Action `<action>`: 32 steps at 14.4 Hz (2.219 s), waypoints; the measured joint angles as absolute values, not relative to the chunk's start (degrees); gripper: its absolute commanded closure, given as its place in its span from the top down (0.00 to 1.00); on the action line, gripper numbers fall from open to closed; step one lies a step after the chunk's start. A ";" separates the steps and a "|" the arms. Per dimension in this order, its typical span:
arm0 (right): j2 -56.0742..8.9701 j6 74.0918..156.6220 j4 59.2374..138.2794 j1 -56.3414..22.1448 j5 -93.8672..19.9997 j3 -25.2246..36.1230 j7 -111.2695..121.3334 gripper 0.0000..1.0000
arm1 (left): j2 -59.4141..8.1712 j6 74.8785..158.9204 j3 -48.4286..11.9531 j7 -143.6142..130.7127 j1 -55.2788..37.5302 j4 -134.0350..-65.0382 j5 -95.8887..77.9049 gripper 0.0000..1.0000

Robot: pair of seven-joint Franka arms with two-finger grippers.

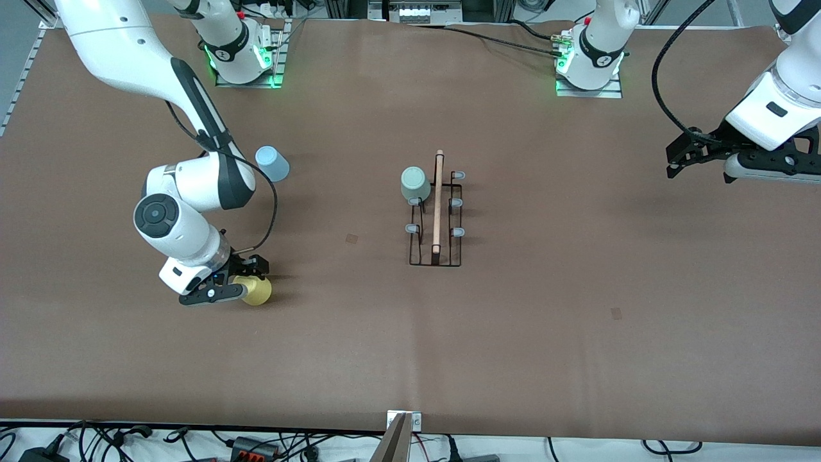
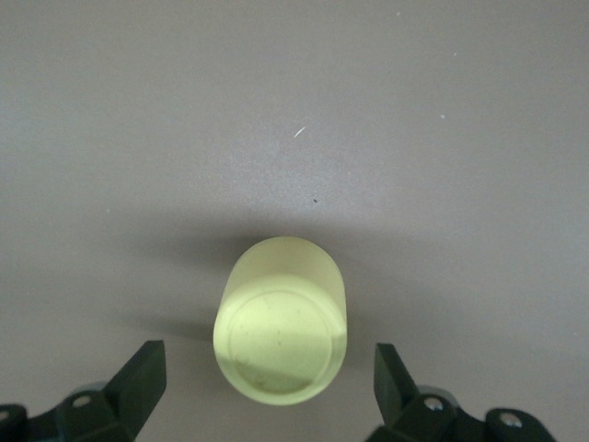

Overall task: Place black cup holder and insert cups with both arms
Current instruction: 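Move the right gripper to the yellow cup and grasp it, then carry the yellow cup over the rack with the right gripper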

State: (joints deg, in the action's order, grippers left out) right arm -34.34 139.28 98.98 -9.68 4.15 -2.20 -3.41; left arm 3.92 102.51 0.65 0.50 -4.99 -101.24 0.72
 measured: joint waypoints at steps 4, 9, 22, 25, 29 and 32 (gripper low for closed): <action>-36.36 141.06 98.98 -9.68 4.14 -2.20 -3.41 0.78 | 3.92 102.51 0.64 0.50 -4.99 -101.24 0.72 1.00; -36.42 141.32 98.50 -9.56 4.11 -2.20 -0.98 0.10 | 3.92 102.51 0.61 0.50 -4.99 -101.23 0.72 1.00; -21.66 124.99 94.53 -24.17 -2.01 -3.24 -29.21 0.06 | 3.92 102.50 0.60 0.51 -5.01 -101.21 0.72 1.00; -23.16 125.69 92.29 -31.06 -2.00 -3.49 -41.12 0.07 | 3.92 102.42 0.60 0.51 -5.01 -101.21 0.72 1.00; -27.65 126.67 86.90 -36.46 1.13 -3.52 -49.08 0.07 | 3.92 102.35 0.59 0.51 -5.01 -101.20 0.72 1.00; -30.90 127.33 84.71 -38.64 2.98 -3.50 -51.77 0.07 | 3.92 102.34 0.59 0.51 -5.02 -101.19 0.72 1.00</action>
State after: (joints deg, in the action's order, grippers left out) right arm -30.90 127.33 84.71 -38.64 2.98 -3.50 -51.77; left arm 3.92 102.34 0.59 0.51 -5.02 -101.19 0.72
